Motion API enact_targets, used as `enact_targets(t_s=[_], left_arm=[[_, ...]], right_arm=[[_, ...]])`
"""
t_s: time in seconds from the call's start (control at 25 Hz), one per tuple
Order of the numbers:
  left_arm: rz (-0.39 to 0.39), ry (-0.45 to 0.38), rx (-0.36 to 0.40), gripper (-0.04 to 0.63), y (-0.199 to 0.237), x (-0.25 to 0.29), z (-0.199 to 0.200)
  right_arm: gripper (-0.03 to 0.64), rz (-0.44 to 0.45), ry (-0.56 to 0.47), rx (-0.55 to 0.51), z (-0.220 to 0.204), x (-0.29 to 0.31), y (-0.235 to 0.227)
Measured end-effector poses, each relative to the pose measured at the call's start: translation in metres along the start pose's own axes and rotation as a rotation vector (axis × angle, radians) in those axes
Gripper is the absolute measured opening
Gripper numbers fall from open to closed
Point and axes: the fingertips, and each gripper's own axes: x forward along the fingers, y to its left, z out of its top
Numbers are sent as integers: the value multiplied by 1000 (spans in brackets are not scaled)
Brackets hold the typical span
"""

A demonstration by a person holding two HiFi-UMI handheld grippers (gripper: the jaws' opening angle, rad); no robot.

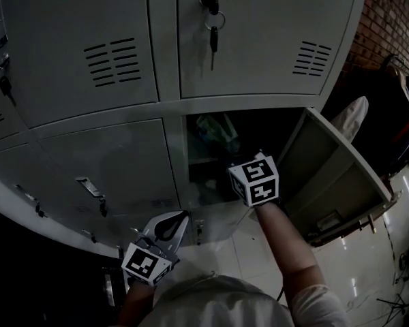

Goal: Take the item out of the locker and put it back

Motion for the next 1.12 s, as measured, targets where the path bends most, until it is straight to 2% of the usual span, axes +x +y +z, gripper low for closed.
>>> enact_targets(t_s=[0.2, 0.48, 0.68, 0.84, 0.96, 1.12], left_arm=[[16, -8, -21, 2, 8, -1, -3], [18, -5, -24, 2, 5, -7, -4], [20, -29, -26, 2, 2, -16, 5], [19, -61, 4, 2, -4, -30, 16], [23, -57, 33, 2, -7, -43, 19], [39, -60, 36, 2, -14, -64, 19]], right_arm=[[26, -41, 10, -11, -3, -2, -8], [8, -74, -79, -5, 12, -28, -6], [8, -123, -196, -24, 29, -87, 19], [8, -127, -220, -7, 10, -142, 62], [8, -134, -197, 21, -15, -181, 94], [8, -152, -160, 66, -41, -215, 119]])
